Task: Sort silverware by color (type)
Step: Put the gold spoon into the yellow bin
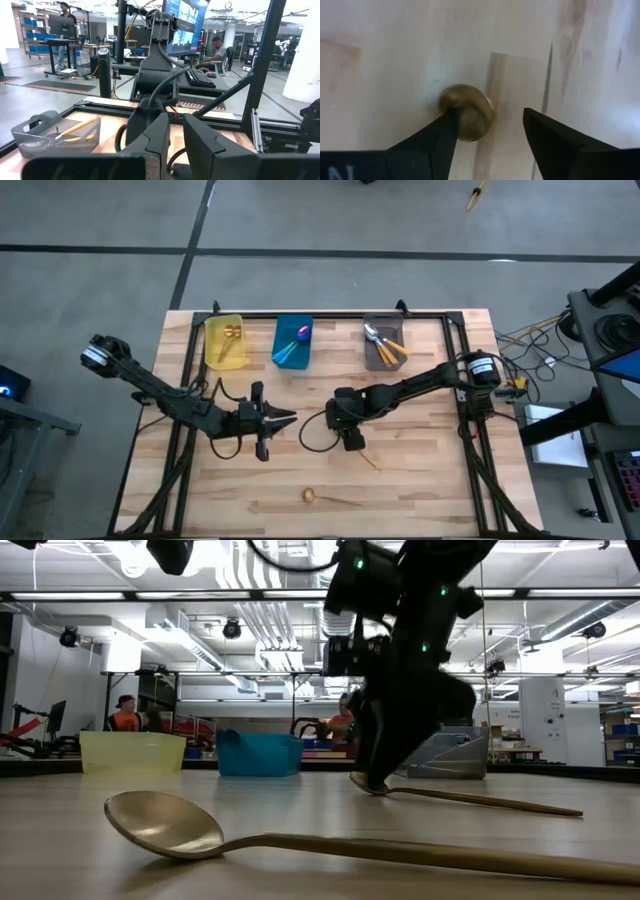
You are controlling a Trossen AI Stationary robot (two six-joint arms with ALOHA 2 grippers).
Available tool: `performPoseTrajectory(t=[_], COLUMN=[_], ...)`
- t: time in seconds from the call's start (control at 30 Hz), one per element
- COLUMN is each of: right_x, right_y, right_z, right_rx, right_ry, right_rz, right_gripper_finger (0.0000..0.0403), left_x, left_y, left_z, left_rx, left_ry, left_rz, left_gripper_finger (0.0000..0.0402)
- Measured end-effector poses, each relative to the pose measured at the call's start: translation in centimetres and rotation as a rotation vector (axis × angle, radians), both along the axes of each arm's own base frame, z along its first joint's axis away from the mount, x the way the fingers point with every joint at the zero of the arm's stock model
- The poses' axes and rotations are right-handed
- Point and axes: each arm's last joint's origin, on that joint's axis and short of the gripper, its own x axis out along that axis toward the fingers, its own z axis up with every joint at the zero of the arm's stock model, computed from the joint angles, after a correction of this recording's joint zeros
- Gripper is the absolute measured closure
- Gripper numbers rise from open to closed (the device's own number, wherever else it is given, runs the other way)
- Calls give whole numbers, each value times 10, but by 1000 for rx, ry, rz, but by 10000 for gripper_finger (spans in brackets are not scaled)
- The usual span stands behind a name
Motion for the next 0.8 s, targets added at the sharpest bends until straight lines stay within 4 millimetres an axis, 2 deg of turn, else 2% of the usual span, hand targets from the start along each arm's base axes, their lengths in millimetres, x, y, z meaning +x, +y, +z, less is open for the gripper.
performPoseTrajectory(t=[0.2,0.33,0.57,0.73,0.8], right_x=[5,8,16,23,24], right_y=[-3,-2,-2,-5,-9], right_z=[-14,-25,-39,-33,-29], right_rx=[-1,32,116,187,223], right_ry=[19,26,-6,-81,-103], right_rz=[-4,27,30,26,24], right_gripper_finger=[179,199,291,378,385], left_x=[0,0,0,0,0], left_y=[0,0,0,0,0], left_z=[-1,-1,-2,-2,-2], left_rx=[5,6,-1,-1,-6], left_ry=[9,10,9,10,10], left_rz=[0,1,0,1,0], left_gripper_finger=[361,361,361,361,361])
